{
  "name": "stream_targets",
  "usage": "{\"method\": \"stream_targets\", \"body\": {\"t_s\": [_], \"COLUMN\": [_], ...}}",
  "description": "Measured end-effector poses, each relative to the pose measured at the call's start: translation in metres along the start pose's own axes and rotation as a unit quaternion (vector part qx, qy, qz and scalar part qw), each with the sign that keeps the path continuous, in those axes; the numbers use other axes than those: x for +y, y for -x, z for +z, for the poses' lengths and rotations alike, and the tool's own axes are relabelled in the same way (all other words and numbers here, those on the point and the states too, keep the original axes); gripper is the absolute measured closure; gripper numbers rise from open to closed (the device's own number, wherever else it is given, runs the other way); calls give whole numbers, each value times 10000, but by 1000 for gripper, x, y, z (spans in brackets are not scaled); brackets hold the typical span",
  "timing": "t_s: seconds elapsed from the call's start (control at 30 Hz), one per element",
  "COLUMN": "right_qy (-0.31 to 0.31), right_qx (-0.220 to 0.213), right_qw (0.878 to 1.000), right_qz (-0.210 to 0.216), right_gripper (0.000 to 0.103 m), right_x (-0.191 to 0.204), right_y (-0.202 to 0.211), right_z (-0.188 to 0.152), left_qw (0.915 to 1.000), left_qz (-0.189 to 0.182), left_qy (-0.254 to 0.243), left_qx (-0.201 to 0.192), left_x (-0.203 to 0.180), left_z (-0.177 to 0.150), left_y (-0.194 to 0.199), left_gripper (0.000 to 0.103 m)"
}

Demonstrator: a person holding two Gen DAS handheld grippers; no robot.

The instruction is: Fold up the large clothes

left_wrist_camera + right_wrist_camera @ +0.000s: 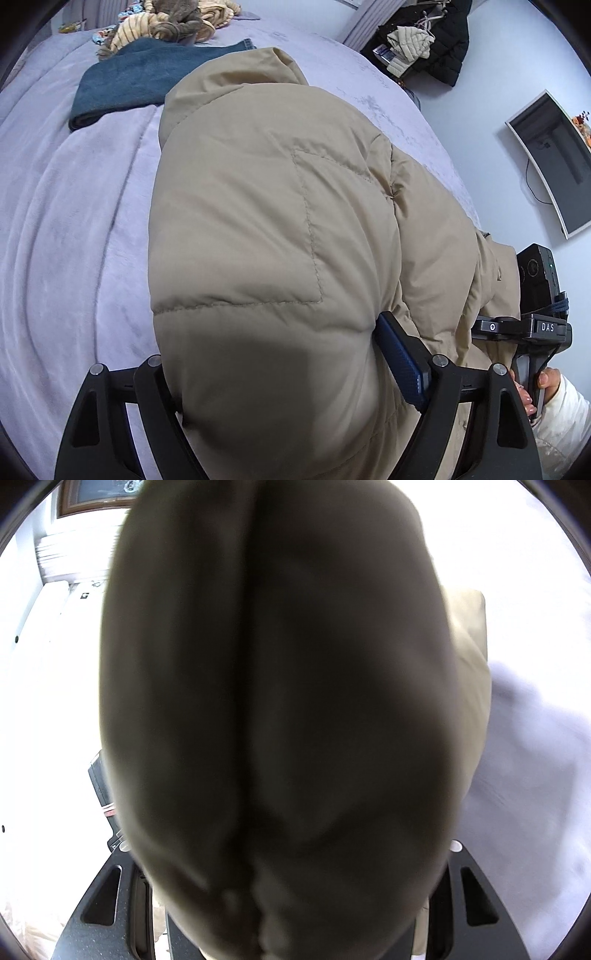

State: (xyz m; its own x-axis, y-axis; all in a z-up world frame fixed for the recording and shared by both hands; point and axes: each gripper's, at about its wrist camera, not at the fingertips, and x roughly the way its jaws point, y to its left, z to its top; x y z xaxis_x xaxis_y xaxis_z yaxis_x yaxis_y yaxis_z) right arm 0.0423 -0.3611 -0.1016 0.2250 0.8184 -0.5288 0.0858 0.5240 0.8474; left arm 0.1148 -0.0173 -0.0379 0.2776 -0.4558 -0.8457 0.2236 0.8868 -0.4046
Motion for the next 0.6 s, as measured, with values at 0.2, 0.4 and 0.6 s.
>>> {"method": "stream_targets", "body": {"t_s": [0.2, 0.4, 0.6], "right_qy": [234, 244, 200], "right_qx": [141, 284, 134], "right_qw": [9996, 9979, 9916], "right_qz": [-59, -533, -1272], "right_gripper": [47, 47, 39], "right_x": [25, 2, 5], "right_y": [-65, -86, -63], "right_z": [44, 60, 54], "left_qw": [9978, 9948, 9926], "left_qz": [523, 803, 1047], "left_qy": [345, 584, 525], "left_qx": [-214, -233, -325], "left_x": [69, 98, 90], "left_z": [27, 16, 10], "left_y": [-16, -44, -47], "left_gripper": [17, 15, 11]}}
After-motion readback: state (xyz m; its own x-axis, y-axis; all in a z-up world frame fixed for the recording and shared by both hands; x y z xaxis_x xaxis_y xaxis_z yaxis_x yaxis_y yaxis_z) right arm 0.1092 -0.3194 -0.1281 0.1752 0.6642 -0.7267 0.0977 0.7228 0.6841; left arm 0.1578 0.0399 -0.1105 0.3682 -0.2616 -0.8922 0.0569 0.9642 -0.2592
